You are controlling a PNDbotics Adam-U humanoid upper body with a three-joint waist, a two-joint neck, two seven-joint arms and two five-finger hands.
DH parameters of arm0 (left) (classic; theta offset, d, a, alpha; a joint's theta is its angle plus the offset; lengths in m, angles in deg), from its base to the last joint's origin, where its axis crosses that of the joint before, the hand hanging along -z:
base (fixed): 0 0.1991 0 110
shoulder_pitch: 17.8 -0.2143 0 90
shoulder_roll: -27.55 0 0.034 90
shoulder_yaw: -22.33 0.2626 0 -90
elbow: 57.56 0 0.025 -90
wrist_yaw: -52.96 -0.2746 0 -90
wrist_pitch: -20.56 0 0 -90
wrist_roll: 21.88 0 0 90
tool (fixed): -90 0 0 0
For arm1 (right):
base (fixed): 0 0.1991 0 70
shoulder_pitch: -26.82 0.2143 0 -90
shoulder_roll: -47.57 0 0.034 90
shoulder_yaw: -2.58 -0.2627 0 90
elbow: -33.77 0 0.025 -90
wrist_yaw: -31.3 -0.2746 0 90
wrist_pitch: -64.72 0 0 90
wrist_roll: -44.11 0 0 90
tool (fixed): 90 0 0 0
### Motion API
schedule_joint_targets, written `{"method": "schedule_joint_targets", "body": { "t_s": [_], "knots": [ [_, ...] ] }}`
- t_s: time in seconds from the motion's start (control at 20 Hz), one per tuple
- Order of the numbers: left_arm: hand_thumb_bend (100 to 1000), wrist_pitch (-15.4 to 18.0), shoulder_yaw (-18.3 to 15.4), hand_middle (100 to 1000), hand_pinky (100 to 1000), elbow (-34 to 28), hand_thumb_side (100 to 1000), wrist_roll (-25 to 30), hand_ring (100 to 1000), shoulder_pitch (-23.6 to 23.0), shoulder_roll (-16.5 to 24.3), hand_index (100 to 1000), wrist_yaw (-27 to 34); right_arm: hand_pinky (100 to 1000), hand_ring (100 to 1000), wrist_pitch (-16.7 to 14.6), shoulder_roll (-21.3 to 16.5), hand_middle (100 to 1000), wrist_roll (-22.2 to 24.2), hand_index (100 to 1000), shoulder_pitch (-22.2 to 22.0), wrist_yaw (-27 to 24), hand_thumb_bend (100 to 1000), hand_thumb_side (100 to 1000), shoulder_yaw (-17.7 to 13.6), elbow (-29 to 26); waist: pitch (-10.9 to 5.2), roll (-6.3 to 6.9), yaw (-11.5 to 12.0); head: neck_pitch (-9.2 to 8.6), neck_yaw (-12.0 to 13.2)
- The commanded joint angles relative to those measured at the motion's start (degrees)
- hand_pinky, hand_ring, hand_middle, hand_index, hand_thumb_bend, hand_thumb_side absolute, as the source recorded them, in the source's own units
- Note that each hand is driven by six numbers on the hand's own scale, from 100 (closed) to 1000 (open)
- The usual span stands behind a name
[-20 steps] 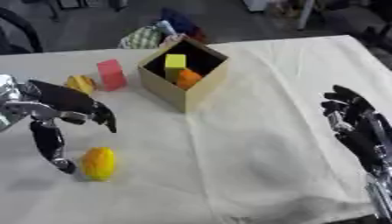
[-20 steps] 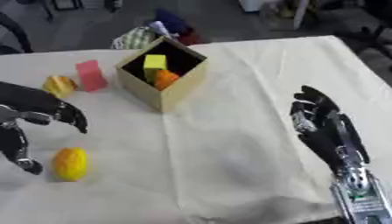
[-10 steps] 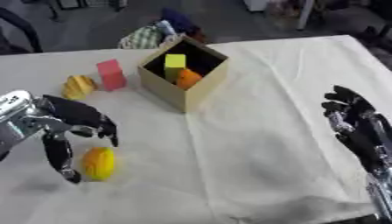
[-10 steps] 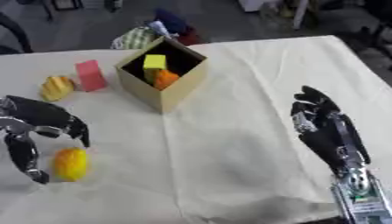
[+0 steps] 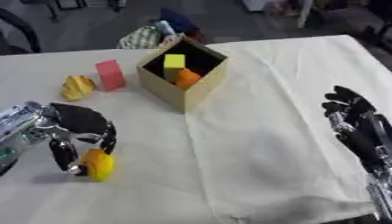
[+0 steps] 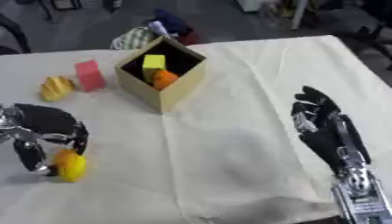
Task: Pick up objects on the table and place them in the box.
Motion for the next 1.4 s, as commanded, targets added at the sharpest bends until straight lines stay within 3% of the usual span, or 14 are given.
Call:
{"method": "schedule_joint_targets", "body": {
  "t_s": [0.05,0.3,0.5,0.65,0.85,1.1,1.25,1.3,1.4],
  "knots": [
    [325,-1.5,-2.5,412,500,-1.0,107,-4.7,430,0.9,1.3,528,1.3,786,796,-0.1,-0.5,785,-0.2,903,0.7,0.0,100,480,-0.3,-0.7,-0.99,0.4,0.0,-0.14,0.1],
    [343,-4.8,-6.3,416,517,-3.8,110,-7.0,440,7.7,3.4,538,4.6,786,795,-0.1,-0.5,785,-0.1,903,0.4,0.0,100,479,-0.2,-0.6,-1.47,0.4,0.2,-0.14,0.1],
    [384,-8.9,-6.3,448,524,7.0,100,-5.2,460,20.6,-1.3,560,6.0,786,795,0.0,-0.3,785,0.0,903,0.2,-0.1,100,479,0.0,-0.5,-1.87,0.09,0.0,-0.14,0.3],
    [399,-9.6,-6.7,463,539,19.0,100,-5.8,471,29.4,-9.2,577,-0.3,786,795,0.0,-0.2,784,0.0,902,0.2,-0.3,100,478,0.0,-0.4,-1.76,-0.3,-0.3,-0.14,0.6],
    [414,-9.9,-10.7,471,557,35.1,100,-11.0,480,37.8,-20.3,591,-11.8,786,795,0.1,0.3,784,0.2,902,0.6,-0.5,100,479,0.3,-0.4,-1.07,-0.65,-1.4,-0.14,1.3],
    [411,-13.7,-16.7,513,599,46.7,100,-21.1,521,42.3,-26.4,652,-23.6,786,795,0.2,0.4,784,0.5,902,1.0,-0.8,100,479,0.7,-0.3,-0.31,-0.73,-3.4,-0.14,2.0],
    [452,-16.3,-19.1,641,686,52.0,115,-23.0,630,43.2,-27.6,760,-26.4,786,795,0.2,0.4,784,0.7,902,1.2,-0.9,100,479,0.9,-0.2,-0.11,-0.74,-4.0,-0.14,2.3],
    [460,-16.5,-19.6,698,718,53.3,149,-22.4,678,43.4,-27.8,813,-26.9,786,795,0.2,0.4,783,0.7,902,1.3,-0.9,100,478,0.9,-0.2,-0.08,-0.74,-4.1,-0.14,2.4],
    [513,-16.4,-20.5,771,764,54.8,474,-21.6,740,43.5,-28.0,884,-26.9,786,795,0.2,0.5,784,0.8,902,1.4,-0.9,100,478,0.9,-0.2,-0.08,-0.78,-4.1,-0.14,2.5]
  ]
}}
